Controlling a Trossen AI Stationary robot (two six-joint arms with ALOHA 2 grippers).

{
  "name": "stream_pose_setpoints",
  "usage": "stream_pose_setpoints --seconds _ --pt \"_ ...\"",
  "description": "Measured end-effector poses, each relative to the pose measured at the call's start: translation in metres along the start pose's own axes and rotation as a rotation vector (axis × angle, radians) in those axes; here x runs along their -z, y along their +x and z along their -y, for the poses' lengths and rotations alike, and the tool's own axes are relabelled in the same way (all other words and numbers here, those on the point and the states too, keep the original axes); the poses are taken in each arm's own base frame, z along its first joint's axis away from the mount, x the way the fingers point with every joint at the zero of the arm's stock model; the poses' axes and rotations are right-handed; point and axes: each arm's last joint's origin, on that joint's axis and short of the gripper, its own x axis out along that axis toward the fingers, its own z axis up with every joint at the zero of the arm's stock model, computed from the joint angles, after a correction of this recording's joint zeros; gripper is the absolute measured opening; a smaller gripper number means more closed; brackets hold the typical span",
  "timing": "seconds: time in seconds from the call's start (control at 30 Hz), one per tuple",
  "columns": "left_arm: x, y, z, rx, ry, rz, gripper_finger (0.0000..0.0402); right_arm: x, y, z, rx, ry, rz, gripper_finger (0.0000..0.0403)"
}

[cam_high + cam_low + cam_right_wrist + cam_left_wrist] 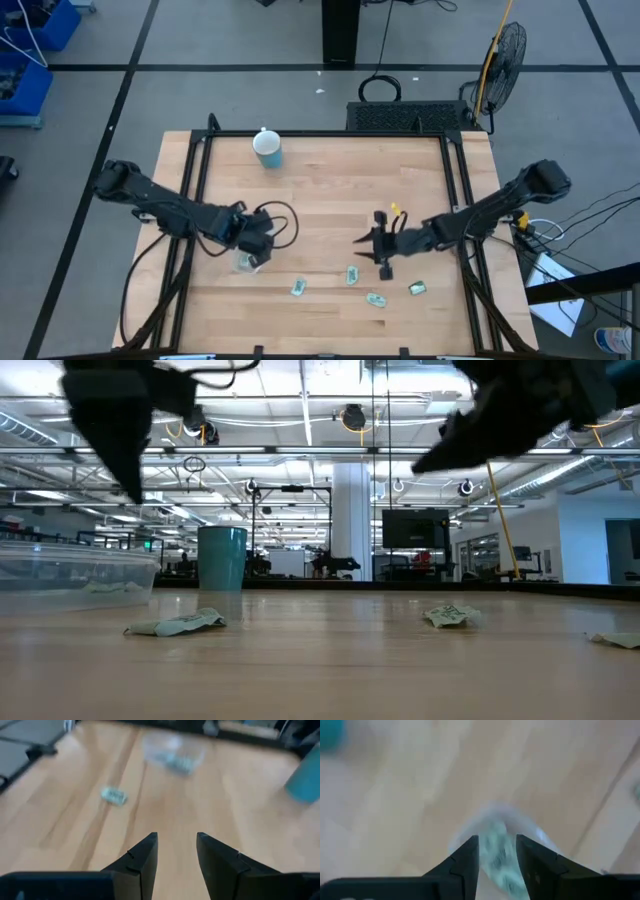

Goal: Pick and place Stevia / Truvia into bins
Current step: Put the stevia packet into the transparent container

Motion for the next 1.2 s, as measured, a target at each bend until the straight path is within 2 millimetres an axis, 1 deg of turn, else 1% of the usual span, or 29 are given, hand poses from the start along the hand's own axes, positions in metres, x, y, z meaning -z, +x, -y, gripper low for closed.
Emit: stream_pose_setpoints --seconds 0.2,0.3,0.37,0.47,0.53,0.67,0.77,0.83,0.9,0.97,1.07,1.13,1.2 --pt "-0.037 -0.024 0.0 -0.033 0.073 0.267 0.0127 0.026 0.023 -0.02 -0.024 0.086 -0.107 0.0128" --pt "-0.054 -0.028 0.001 -0.007 0.137 0.388 0.0127 0.041 0.033 -0.027 -0.047 0.131 -0.178 0.0128" --pt "-0.062 -0.029 0.001 0.002 0.186 0.442 0.0127 0.049 0.039 -0.031 -0.077 0.184 -0.214 0.0128" --pt "-0.07 -0.03 -0.003 -0.009 0.235 0.482 0.0127 0.058 0.047 -0.035 -0.113 0.243 -0.248 0.0128" --pt "-0.073 -0.028 -0.007 -0.022 0.235 0.478 0.0127 0.063 0.052 -0.037 -0.122 0.258 -0.256 0.0128" --pt "-0.078 -0.026 -0.015 -0.037 0.204 0.473 0.0127 0.07 0.058 -0.038 -0.107 0.255 -0.266 0.0128" --pt "-0.08 -0.025 -0.018 -0.045 0.192 0.469 0.0127 0.076 0.062 -0.037 -0.065 0.226 -0.274 0.0126" --pt "-0.081 -0.024 -0.02 -0.041 0.191 0.465 0.0127 0.077 0.063 -0.037 -0.055 0.206 -0.274 0.0116" --pt "-0.082 -0.023 -0.021 -0.023 0.191 0.456 0.0127 0.076 0.063 -0.035 -0.029 0.181 -0.261 0.0096" --pt "-0.083 -0.023 -0.022 0.007 0.187 0.446 0.0127 0.073 0.061 -0.032 0.011 0.13 -0.247 0.0068" --pt "-0.084 -0.023 -0.021 0.054 0.146 0.444 0.0127 0.066 0.058 -0.022 0.106 0.025 -0.217 0.0017" --pt "-0.086 -0.023 -0.021 0.072 0.097 0.457 0.0127 0.057 0.056 -0.015 0.197 -0.052 -0.167 0.0007" --pt "-0.087 -0.024 -0.02 0.09 0.041 0.468 0.0127 0.048 0.055 -0.008 0.294 -0.135 -0.12 0.0014"
